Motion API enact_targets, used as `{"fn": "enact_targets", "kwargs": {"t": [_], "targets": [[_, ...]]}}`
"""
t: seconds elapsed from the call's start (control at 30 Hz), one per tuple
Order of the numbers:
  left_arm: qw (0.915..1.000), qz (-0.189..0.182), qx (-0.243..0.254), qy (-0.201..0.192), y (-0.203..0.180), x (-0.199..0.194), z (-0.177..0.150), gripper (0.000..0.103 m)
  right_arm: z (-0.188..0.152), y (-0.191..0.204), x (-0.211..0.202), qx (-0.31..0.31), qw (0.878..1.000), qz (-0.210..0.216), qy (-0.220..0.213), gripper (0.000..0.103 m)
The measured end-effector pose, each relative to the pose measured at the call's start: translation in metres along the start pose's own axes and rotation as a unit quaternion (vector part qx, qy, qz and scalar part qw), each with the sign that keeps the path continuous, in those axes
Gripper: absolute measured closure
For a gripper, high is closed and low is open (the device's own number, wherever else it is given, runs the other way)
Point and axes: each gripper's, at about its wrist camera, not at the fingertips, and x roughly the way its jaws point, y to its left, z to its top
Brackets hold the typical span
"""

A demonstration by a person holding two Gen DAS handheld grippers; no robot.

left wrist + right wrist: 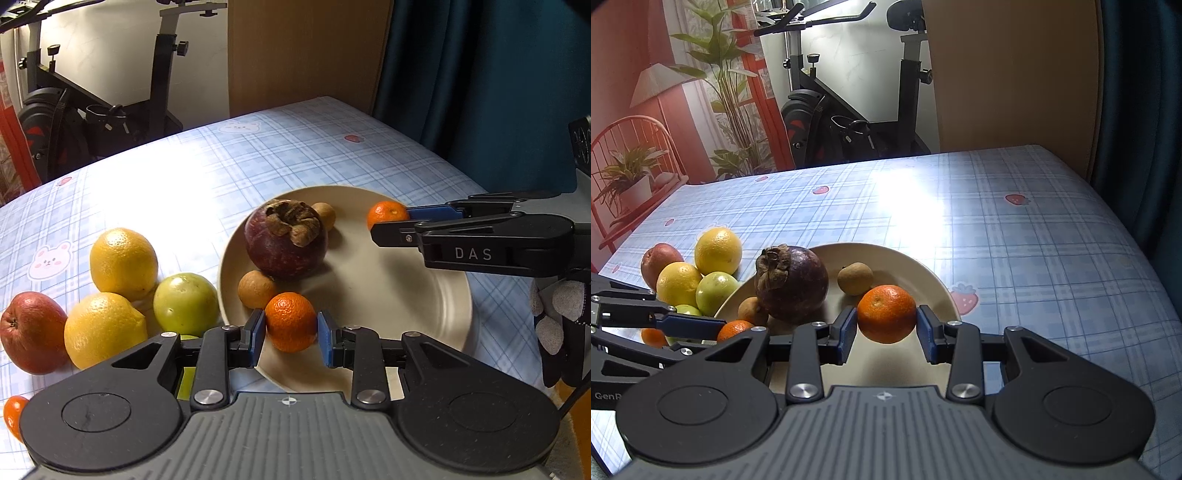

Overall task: Organize fruits
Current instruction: 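Lower the mandarins onto the plate and open both grippers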

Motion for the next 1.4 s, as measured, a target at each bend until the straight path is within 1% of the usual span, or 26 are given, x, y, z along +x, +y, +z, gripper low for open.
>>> {"fn": "enact_targets", "kwargs": {"t": [0.17, 0.3, 0.5, 0.83, 1.1, 1.4], "targets": [[0.9999, 0.007, -0.008, -0.003, 0.009, 0.003, 0.002, 0.071, 0.003, 0.0, 0.008, -0.001, 1.0, -0.003, 0.003, 0.065], [0.9999, 0.008, -0.007, -0.004, 0.007, 0.002, 0.001, 0.071, 0.005, 0.001, 0.015, -0.006, 1.0, -0.007, 0.005, 0.065], [0.9998, -0.003, -0.022, 0.001, 0.011, 0.003, 0.0, 0.07, 0.007, 0.002, 0.026, -0.005, 1.0, -0.008, 0.01, 0.065], [0.9998, 0.0, -0.02, -0.001, 0.007, -0.002, -0.004, 0.07, 0.01, 0.008, 0.036, -0.009, 1.0, -0.007, 0.007, 0.064], [0.9998, 0.002, -0.017, -0.007, 0.005, -0.006, -0.005, 0.07, 0.009, 0.01, 0.022, -0.006, 1.0, -0.012, 0.002, 0.062], [0.9994, 0.003, -0.02, -0.027, 0.005, -0.025, -0.005, 0.07, 0.0, 0.017, -0.005, 0.018, 1.0, -0.018, -0.009, 0.062]]}}
